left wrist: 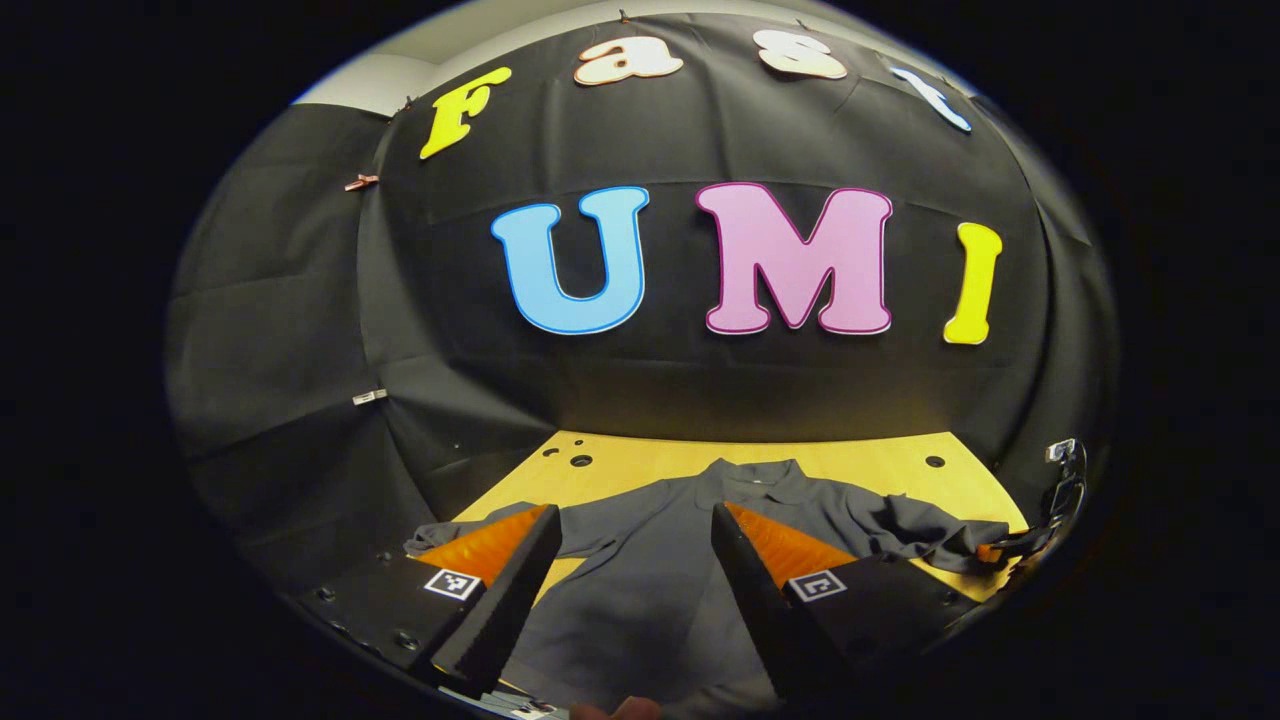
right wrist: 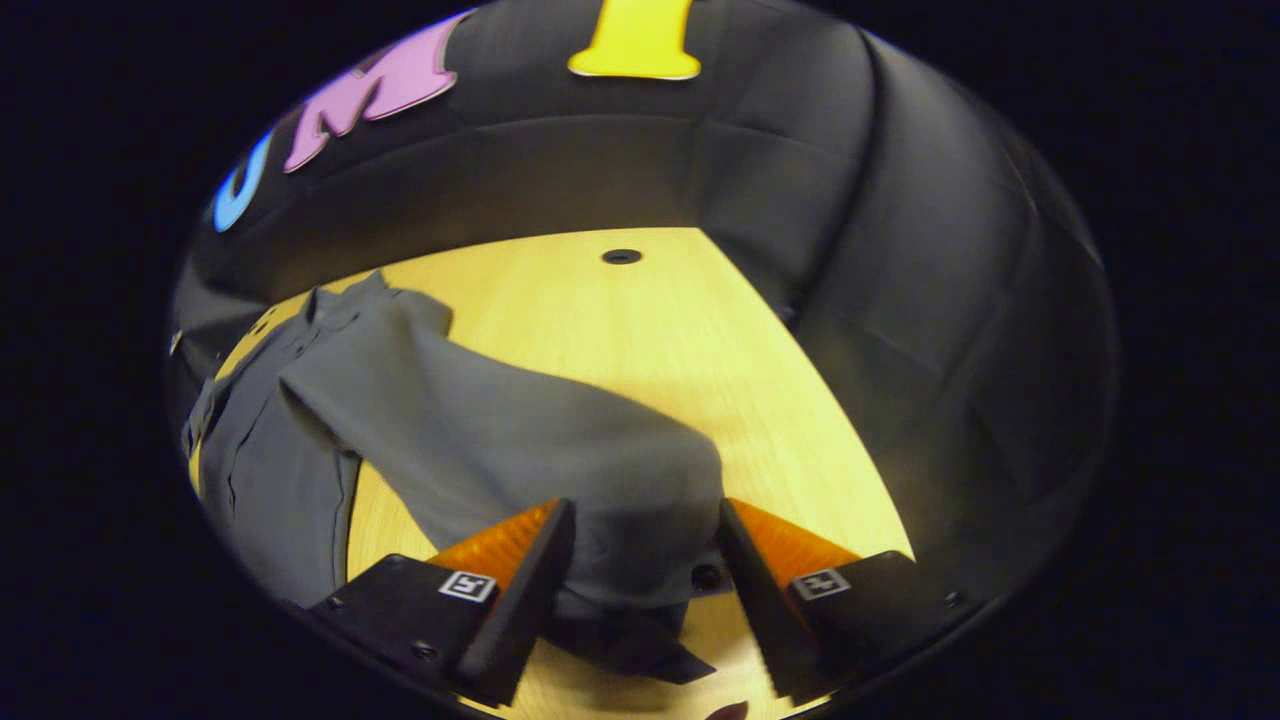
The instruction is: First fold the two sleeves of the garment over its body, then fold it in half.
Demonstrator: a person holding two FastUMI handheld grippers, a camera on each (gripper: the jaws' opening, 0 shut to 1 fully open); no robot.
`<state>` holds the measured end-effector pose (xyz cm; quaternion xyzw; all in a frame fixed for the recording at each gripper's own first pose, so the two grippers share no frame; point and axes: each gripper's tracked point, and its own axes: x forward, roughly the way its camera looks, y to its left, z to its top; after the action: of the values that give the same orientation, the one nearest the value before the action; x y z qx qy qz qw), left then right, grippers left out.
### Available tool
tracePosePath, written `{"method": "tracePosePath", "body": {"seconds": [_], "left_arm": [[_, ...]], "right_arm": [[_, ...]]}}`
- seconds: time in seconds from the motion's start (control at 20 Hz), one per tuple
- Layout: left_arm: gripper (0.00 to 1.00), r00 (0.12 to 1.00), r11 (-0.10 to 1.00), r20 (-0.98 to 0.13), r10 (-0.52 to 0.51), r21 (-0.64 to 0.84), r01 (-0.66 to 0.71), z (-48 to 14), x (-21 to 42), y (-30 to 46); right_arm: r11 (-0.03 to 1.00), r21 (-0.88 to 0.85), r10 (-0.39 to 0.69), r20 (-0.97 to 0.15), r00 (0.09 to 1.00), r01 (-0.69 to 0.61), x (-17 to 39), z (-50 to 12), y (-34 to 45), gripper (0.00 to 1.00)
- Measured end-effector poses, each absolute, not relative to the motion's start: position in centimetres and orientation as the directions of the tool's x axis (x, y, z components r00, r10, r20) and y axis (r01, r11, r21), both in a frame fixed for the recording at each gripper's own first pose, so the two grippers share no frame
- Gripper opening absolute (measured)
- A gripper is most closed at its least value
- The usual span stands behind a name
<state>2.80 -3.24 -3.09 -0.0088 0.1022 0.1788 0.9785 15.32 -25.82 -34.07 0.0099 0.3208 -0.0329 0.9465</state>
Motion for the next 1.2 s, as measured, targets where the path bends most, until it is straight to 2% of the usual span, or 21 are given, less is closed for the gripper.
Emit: {"method": "tracePosePath", "body": {"seconds": [0.1,0.2,0.25,0.35,0.85,1.05,1.2], "left_arm": [[0.96,0.911,0.933,-0.206,0.356,0.023,-0.359,-3.0,2.3,-2.5],[0.96,0.910,0.931,-0.206,0.361,0.030,-0.363,-3.1,1.9,-1.5],[0.96,0.910,0.932,-0.207,0.360,0.028,-0.362,-3.2,1.7,-0.9],[0.96,0.911,0.932,-0.208,0.357,0.014,-0.362,-3.4,1.3,0.4],[0.96,0.954,0.967,-0.169,0.246,-0.024,-0.254,-4.4,1.3,8.2],[0.96,0.967,0.978,-0.155,0.200,-0.035,-0.207,-5.2,1.2,11.1],[0.96,0.973,0.981,-0.146,0.179,-0.050,-0.188,-5.7,1.2,13.2]], "right_arm": [[0.999,0.025,-0.017,-0.605,0.796,0.040,15.2,-34.2,-24.7,0.50],[0.992,0.068,-0.036,-0.642,0.766,0.104,14.9,-34.0,-25.1,0.11],[0.986,0.101,-0.038,-0.642,0.765,0.134,14.5,-33.4,-25.1,0.07],[0.982,0.100,-0.068,-0.611,0.789,0.162,15.5,-32.2,-25.2,0.06],[0.971,0.072,-0.184,-0.391,0.902,0.229,11.4,-18.6,-18.6,0.05],[0.972,0.084,-0.184,-0.308,0.934,0.219,9.8,-13.4,-13.6,0.05],[0.980,0.096,-0.143,-0.256,0.956,0.172,9.7,-10.8,-8.8,0.05]]}}
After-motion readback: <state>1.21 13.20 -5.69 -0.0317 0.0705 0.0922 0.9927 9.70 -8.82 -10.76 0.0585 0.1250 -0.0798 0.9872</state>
